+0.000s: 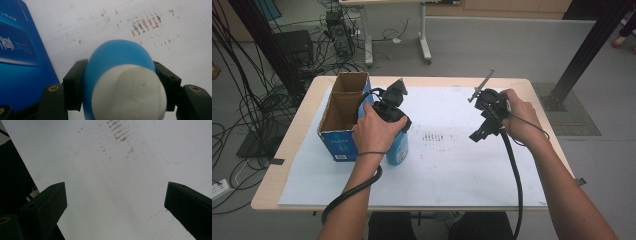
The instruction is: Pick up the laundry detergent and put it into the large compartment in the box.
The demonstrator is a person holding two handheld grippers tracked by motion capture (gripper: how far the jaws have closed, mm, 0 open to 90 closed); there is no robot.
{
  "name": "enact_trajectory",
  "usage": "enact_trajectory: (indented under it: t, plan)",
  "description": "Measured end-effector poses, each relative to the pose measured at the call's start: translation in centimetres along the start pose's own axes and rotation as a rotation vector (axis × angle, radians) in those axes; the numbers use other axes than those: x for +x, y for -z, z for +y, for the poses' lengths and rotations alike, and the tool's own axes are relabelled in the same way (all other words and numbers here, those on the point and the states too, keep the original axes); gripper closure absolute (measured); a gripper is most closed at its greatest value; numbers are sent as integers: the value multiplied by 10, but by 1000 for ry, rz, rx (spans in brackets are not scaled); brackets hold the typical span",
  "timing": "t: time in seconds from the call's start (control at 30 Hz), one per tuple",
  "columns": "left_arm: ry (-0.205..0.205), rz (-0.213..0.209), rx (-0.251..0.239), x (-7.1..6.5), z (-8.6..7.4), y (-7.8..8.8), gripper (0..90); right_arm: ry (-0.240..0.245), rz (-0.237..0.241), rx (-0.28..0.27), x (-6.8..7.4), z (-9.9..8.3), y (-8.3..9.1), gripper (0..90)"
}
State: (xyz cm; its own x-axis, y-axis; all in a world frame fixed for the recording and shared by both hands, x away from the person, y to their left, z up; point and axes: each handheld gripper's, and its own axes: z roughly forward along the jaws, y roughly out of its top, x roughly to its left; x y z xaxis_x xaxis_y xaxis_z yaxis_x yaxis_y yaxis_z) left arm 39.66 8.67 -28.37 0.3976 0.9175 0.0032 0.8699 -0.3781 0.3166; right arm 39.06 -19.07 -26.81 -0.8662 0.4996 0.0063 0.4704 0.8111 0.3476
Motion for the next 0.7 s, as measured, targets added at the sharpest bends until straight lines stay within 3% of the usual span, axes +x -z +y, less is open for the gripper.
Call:
enact_trajectory:
  t: [0.7]
  plan:
    - [-9, 6, -1, -1, -1, 0, 373, 3, 5, 3, -3, 2, -2, 41]
